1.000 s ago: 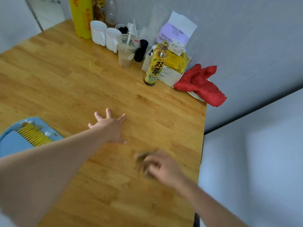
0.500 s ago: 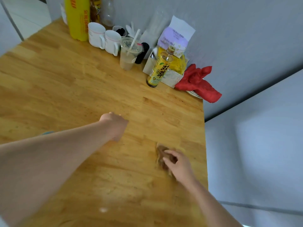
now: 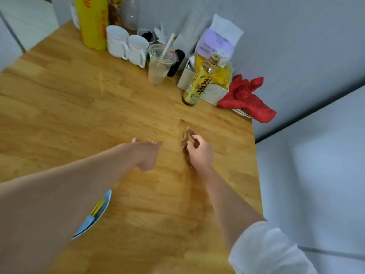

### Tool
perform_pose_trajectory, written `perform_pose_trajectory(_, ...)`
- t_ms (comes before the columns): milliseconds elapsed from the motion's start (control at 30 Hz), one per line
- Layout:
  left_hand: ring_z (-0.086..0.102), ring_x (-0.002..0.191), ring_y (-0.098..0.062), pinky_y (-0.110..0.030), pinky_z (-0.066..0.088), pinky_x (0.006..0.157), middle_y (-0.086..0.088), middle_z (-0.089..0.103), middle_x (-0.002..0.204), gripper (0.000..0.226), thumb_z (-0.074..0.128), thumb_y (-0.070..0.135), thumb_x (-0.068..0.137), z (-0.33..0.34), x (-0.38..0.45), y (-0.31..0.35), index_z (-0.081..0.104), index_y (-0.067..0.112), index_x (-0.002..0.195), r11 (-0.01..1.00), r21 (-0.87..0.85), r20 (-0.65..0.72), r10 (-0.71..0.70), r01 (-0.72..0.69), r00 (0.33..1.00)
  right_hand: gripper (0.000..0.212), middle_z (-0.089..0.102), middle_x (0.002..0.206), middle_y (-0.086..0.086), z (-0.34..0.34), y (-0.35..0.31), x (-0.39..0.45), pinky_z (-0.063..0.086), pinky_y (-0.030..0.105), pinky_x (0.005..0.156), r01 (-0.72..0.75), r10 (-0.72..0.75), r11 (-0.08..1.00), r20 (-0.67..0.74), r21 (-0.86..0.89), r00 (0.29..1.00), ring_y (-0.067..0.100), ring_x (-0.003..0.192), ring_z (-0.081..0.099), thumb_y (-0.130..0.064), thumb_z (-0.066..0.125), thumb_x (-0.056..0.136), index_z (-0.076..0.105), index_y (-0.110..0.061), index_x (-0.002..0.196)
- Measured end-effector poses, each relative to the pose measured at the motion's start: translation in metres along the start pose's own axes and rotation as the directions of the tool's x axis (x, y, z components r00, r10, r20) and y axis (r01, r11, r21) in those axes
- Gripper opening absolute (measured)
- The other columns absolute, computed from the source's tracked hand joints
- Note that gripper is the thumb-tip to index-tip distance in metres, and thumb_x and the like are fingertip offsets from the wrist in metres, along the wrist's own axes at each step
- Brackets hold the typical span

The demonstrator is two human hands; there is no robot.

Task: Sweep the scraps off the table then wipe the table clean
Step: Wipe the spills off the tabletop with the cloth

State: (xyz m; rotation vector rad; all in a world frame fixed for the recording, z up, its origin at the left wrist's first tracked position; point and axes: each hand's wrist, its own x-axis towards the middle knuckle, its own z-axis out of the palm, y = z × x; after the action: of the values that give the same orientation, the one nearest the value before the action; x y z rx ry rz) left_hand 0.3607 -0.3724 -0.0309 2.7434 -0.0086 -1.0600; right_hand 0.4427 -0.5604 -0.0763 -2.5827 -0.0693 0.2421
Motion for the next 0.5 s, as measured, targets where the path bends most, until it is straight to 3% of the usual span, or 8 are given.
perform_pose_trajectory(67,0.05,0.128,-0.04,-0.054,0.024,0.118,-0.017,0.054,0.142,0.083,0.044,0.007,0.096,0.002,0.002,0.0,-0.008,0.022,0.159,0.996,-0.089,-0.052,-0.032,0.028,0.998,0.035,0.06,0.122,0.008,0.02,-0.015,0.008,0.055,0.04,0.085,-0.044,0.039,0.998,-0.094,-0.049,0.995,0.028,0.102,0.063,-0.031,0.05,0.1,0.057,-0.029,0.134)
perform_pose_trajectory(167,0.06,0.086,-0.03,-0.05,0.022,0.118,-0.007,0.07,0.098,0.088,0.043,-0.002,0.096,-0.005,0.003,0.005,-0.019,0.016,0.156,0.996,-0.08,0.049,-0.028,0.032,0.998,0.035,0.056,0.119,0.001,0.048,-0.021,-0.052,0.052,0.037,0.083,0.278,-0.278,0.954,0.014,-0.114,0.96,0.027,0.108,0.057,-0.032,0.052,0.095,0.06,-0.031,0.128)
perform_pose_trajectory(233,0.061,0.098,-0.034,-0.049,0.025,0.117,-0.004,0.067,0.104,0.079,0.041,0.0,0.099,-0.009,0.002,0.005,-0.006,0.018,0.16,0.998,-0.059,0.06,-0.02,0.024,0.998,0.033,0.053,0.108,-0.007,0.05,0.006,-0.114,0.052,0.032,0.076,0.415,-0.402,0.905,0.132,-0.094,0.906,0.023,0.103,0.055,-0.037,0.051,0.088,0.061,-0.037,0.119)
perform_pose_trajectory(300,0.057,0.117,-0.034,-0.047,0.024,0.118,-0.004,0.065,0.107,0.075,0.038,0.006,0.103,-0.013,-0.003,0.005,-0.005,0.029,0.159,0.99,-0.138,0.065,-0.012,0.021,0.998,0.031,0.046,0.096,-0.013,0.032,0.043,-0.172,0.051,0.027,0.075,0.567,-0.531,0.824,0.326,-0.02,0.783,0.018,0.102,0.052,-0.041,0.052,0.083,0.057,-0.041,0.114)
perform_pose_trajectory(367,0.048,0.131,-0.033,-0.045,0.02,0.119,-0.01,0.045,0.15,0.066,0.036,0.019,0.107,-0.012,-0.005,0.005,-0.002,0.035,0.159,0.99,-0.144,0.067,0.0,0.01,0.998,0.03,0.046,0.098,-0.014,0.001,0.084,-0.172,0.05,0.024,0.077,0.656,-0.601,0.754,0.412,0.008,0.685,0.014,0.104,0.053,-0.039,0.055,0.085,0.057,-0.042,0.115)
perform_pose_trajectory(433,0.033,0.144,-0.032,-0.048,0.013,0.123,-0.004,0.005,0.168,0.062,0.035,0.038,0.107,-0.01,-0.004,0.005,0.003,0.037,0.159,0.998,-0.055,0.062,0.002,0.001,0.998,0.027,0.056,0.108,-0.012,-0.036,0.118,-0.119,0.05,0.026,0.081,0.474,-0.434,0.868,0.238,-0.146,0.869,0.014,0.103,0.059,-0.035,0.055,0.092,0.059,-0.04,0.118)
perform_pose_trajectory(467,0.027,0.148,-0.032,-0.049,0.011,0.123,-0.002,-0.003,0.168,0.063,0.036,0.046,0.105,-0.007,-0.003,0.006,0.005,0.037,0.159,1.0,-0.024,0.068,-0.004,0.006,0.998,0.026,0.06,0.113,-0.006,-0.058,0.13,-0.086,0.05,0.029,0.084,0.259,-0.249,0.945,0.073,-0.2,0.966,0.017,0.102,0.063,-0.034,0.053,0.096,0.059,-0.037,0.121)
perform_pose_trajectory(500,0.024,0.149,-0.032,-0.049,0.011,0.123,-0.001,-0.005,0.167,0.065,0.038,0.051,0.104,-0.005,-0.003,0.007,0.007,0.037,0.159,1.0,-0.001,0.069,-0.016,0.016,0.997,0.027,0.061,0.117,0.002,-0.075,0.141,-0.058,0.053,0.036,0.086,0.0,-0.017,0.986,-0.094,-0.169,0.995,0.024,0.101,0.065,-0.033,0.051,0.099,0.058,-0.033,0.125)
